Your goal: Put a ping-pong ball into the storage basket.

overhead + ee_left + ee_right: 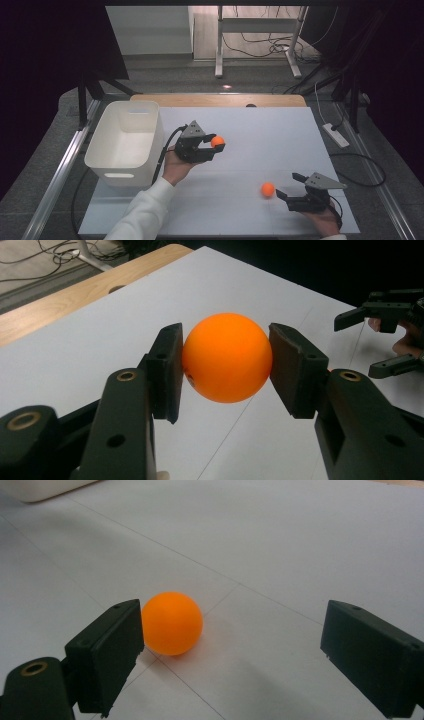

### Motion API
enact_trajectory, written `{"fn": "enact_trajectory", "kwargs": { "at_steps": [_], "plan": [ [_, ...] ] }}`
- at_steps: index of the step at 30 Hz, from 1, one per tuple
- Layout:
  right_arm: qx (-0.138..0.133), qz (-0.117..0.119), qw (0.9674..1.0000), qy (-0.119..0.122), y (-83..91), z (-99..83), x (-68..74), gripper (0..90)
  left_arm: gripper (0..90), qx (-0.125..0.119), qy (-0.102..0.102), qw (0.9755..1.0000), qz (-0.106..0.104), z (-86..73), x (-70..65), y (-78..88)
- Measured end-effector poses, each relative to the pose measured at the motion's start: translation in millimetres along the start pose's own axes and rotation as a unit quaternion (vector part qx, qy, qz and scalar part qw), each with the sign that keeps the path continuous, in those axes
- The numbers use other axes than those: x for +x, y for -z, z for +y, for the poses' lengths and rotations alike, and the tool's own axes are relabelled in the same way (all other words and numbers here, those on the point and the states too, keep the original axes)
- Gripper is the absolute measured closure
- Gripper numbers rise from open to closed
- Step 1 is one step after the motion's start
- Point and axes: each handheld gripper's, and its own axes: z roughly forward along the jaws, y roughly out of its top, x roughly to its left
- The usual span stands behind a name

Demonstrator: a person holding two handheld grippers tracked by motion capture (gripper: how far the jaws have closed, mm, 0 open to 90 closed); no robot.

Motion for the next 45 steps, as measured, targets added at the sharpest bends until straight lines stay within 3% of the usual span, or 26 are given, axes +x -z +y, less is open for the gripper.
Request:
{"fn": "enact_trajectory", "kwargs": {
  "at_steps": [45],
  "plan": [
    [0.002, -0.003, 1.0, 0.0, 0.4, -0.4, -0.5, 9.8, 51.0, -0.042, -0.001, 0.999, 0.015, 24.8, 6.8, 34.5]
  ]
}}
